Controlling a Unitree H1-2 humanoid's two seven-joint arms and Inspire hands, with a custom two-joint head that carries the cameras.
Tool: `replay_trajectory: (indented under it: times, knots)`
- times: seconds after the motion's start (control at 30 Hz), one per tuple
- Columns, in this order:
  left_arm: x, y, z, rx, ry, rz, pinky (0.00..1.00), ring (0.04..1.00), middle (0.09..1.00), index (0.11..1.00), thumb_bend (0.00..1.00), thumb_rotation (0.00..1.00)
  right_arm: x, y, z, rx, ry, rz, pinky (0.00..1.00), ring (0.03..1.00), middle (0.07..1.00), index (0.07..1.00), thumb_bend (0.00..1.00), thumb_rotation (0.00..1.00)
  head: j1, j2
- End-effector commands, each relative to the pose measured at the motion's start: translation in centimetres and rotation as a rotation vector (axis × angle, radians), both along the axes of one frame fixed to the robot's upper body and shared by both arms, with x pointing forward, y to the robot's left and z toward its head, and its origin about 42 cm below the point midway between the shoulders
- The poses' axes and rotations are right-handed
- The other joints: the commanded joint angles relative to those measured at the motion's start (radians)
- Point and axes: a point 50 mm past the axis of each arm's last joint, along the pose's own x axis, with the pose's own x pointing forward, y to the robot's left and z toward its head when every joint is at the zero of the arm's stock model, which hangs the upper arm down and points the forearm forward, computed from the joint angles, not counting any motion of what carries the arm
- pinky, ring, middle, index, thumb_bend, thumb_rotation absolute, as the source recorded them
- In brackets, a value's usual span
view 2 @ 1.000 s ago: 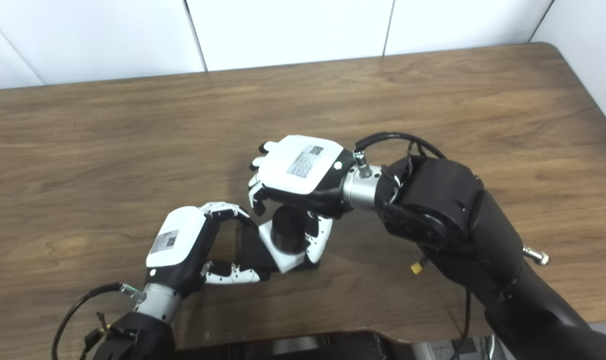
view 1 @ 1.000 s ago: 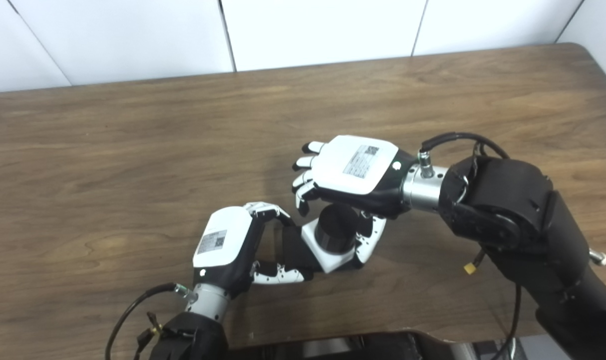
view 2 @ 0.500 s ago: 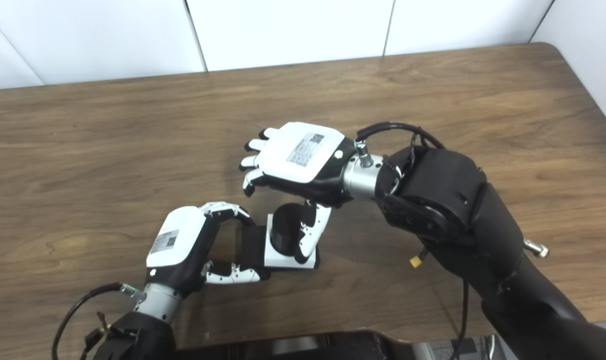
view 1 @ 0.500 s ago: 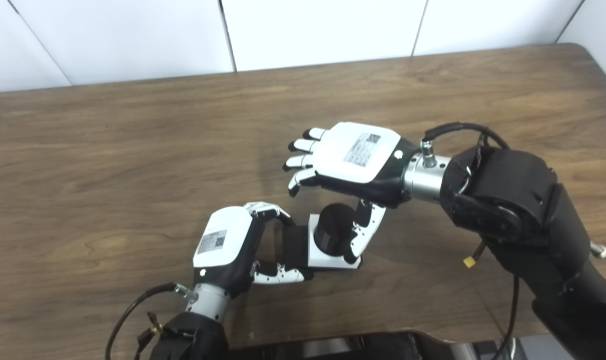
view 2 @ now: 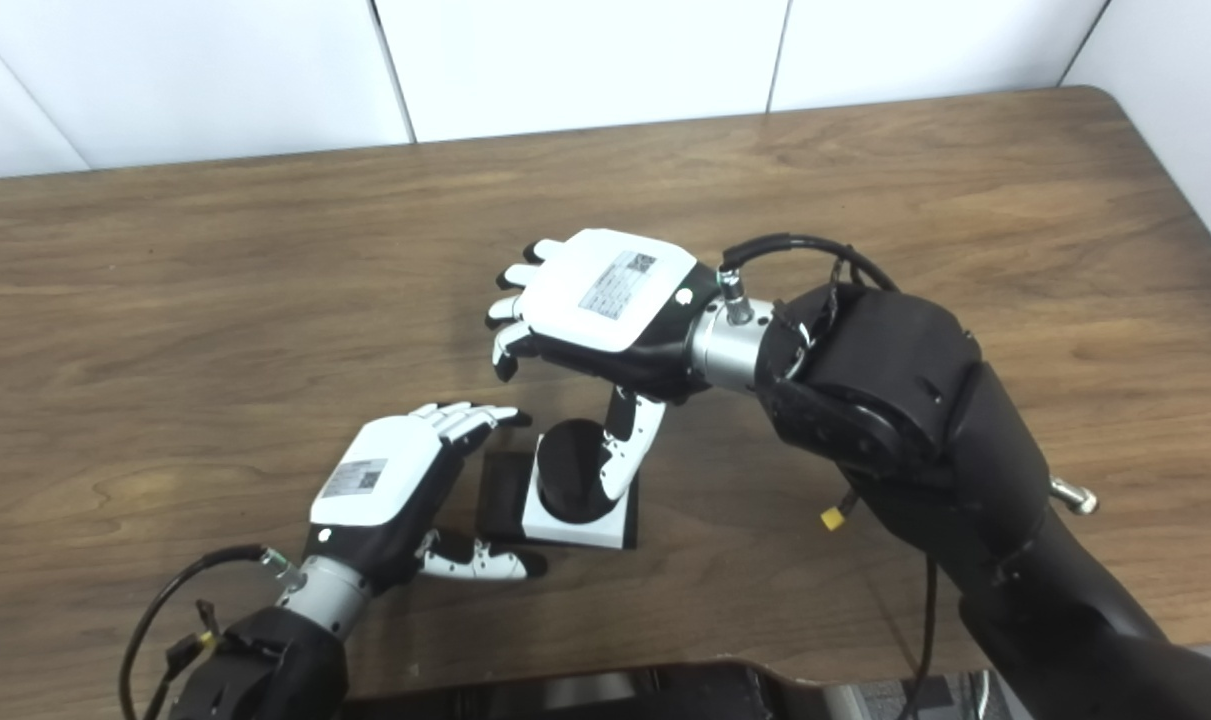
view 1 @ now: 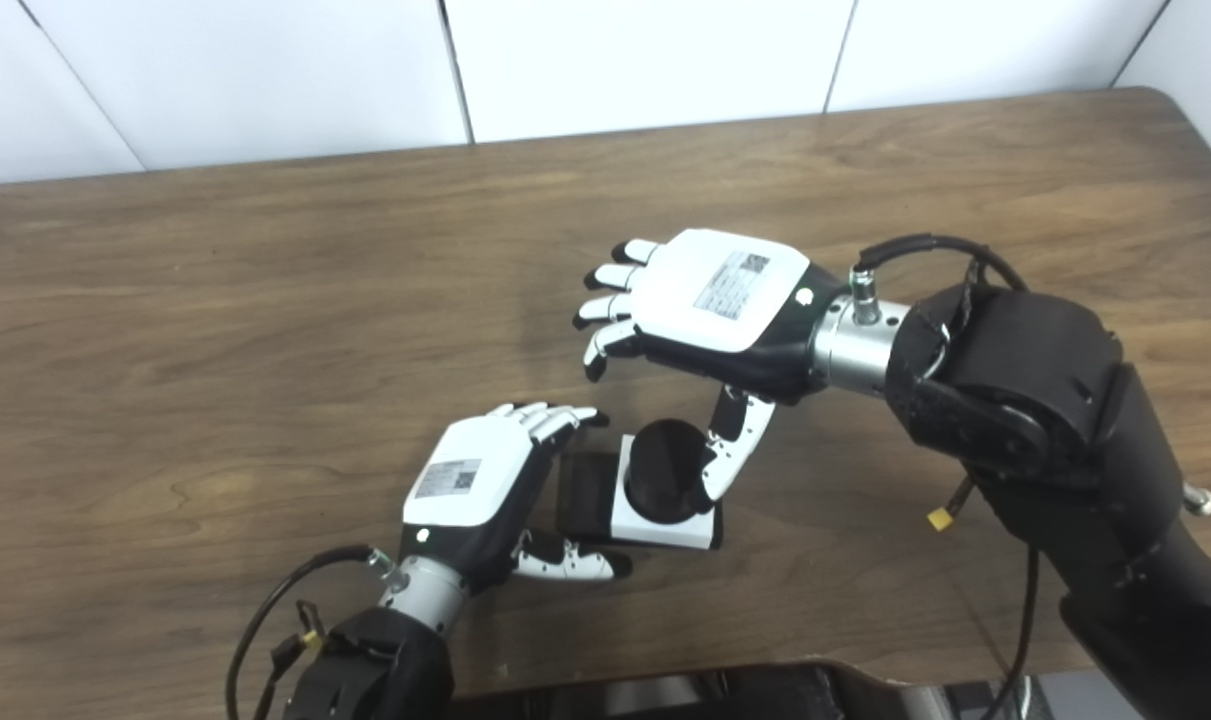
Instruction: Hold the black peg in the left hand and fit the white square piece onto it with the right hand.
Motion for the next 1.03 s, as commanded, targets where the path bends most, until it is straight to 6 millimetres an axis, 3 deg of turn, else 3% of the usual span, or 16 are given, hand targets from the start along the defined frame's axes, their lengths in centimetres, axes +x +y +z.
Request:
replay_trajectory:
  times: [0.0, 0.23, 0.47, 0.77, 0.93, 1.0]
  knots:
    - [0.1, 0.4, 0.0, 0.02, 0.068, -0.015, 1.0, 0.992, 0.97, 0.97, 1.0, 0.37, -0.1, -0.1, 1.2, 0.014, -0.054, -0.002, 1.0, 0.973, 0.905, 0.755, 1.0, 0.47, -0.001, 0.001]
    - [0.7, 1.4, 1.1, 0.041, 0.091, -0.003, 1.0, 1.0, 1.0, 1.0, 1.0, 0.39, 0.0, -0.1, 0.9, 0.027, -0.05, -0.007, 1.0, 0.973, 0.903, 0.753, 1.0, 0.45, 0.007, -0.009]
    - [0.5, 2.8, 3.7, 0.029, 0.062, 0.014, 1.0, 1.0, 1.0, 1.0, 1.0, 0.36, 0.3, -0.3, 1.2, 0.03, -0.057, -0.023, 1.0, 0.98, 0.907, 0.76, 1.0, 0.44, 0.014, -0.019]
    - [0.1, 5.1, 7.9, -0.049, -0.091, 0.098, 1.0, 1.0, 0.999, 1.0, 1.0, 0.44, 0.7, -1.1, 1.3, 0.047, -0.059, -0.047, 1.0, 0.98, 0.906, 0.781, 1.0, 0.45, 0.045, -0.039]
    - [0.3, 6.4, 8.5, -0.252, -0.149, 0.143, 0.82, 0.958, 0.96, 0.967, 1.0, 0.37, 1.1, -2.5, 1.7, 0.116, -0.019, -0.084, 1.0, 0.976, 0.911, 0.863, 1.0, 0.46, 0.052, -0.05]
    - [0.3, 6.8, 8.2, -0.347, -0.155, 0.161, 0.8, 0.94, 0.951, 0.949, 1.0, 0.36, 1.2, -3.1, 2.0, 0.148, 0.003, -0.106, 1.0, 0.977, 0.921, 0.905, 1.0, 0.47, 0.055, -0.056]
